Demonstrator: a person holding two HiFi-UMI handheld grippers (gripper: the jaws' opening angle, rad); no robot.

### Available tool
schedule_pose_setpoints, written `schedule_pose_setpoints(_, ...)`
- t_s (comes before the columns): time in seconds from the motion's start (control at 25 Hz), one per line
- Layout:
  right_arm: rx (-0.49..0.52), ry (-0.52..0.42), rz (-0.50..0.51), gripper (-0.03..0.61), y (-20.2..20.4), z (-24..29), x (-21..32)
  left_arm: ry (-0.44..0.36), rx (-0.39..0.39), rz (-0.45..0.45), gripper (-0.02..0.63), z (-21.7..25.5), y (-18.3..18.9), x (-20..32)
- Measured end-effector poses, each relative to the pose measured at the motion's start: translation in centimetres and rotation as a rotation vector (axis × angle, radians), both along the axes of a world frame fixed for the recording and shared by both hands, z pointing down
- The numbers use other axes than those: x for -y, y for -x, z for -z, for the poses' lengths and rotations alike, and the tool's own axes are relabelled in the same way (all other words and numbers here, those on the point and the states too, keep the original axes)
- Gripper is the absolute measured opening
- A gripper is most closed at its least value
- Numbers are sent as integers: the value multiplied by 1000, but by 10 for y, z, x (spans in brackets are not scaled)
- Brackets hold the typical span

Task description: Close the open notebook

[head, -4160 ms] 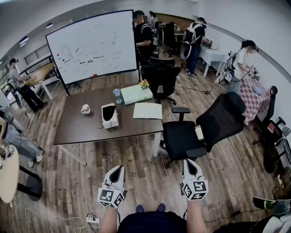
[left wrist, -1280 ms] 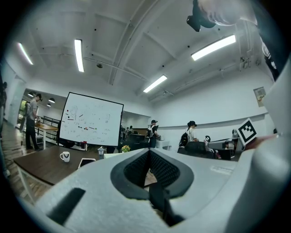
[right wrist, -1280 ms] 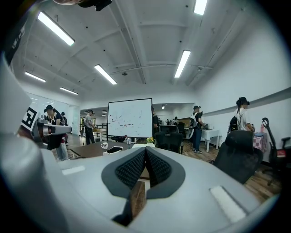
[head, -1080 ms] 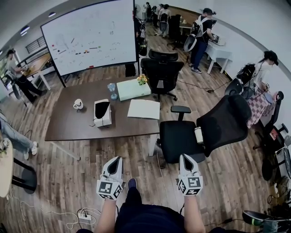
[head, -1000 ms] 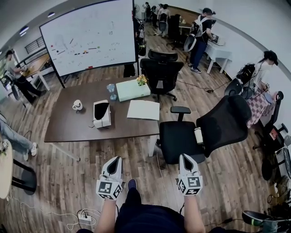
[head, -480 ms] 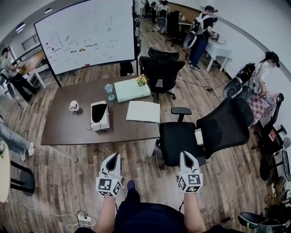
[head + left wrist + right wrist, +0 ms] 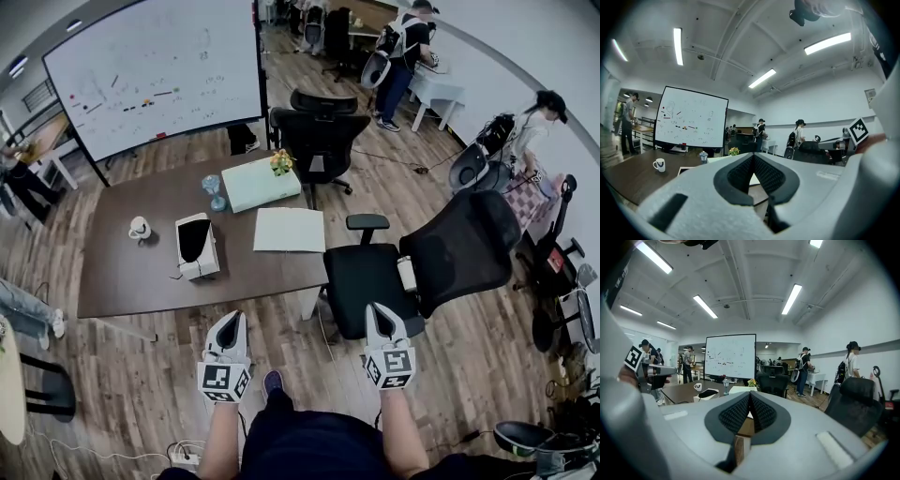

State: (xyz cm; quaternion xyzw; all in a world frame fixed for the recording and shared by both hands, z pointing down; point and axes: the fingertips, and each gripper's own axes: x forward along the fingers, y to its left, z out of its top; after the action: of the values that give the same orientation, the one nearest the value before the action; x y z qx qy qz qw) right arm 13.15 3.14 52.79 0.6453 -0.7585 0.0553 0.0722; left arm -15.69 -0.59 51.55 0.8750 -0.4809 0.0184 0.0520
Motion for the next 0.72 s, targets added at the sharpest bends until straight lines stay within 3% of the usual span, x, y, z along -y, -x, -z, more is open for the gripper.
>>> schedule_pose_setpoints(0.72,32,-13,-104,3,42,-4,78,-22,23,-78,-9,4,40,95)
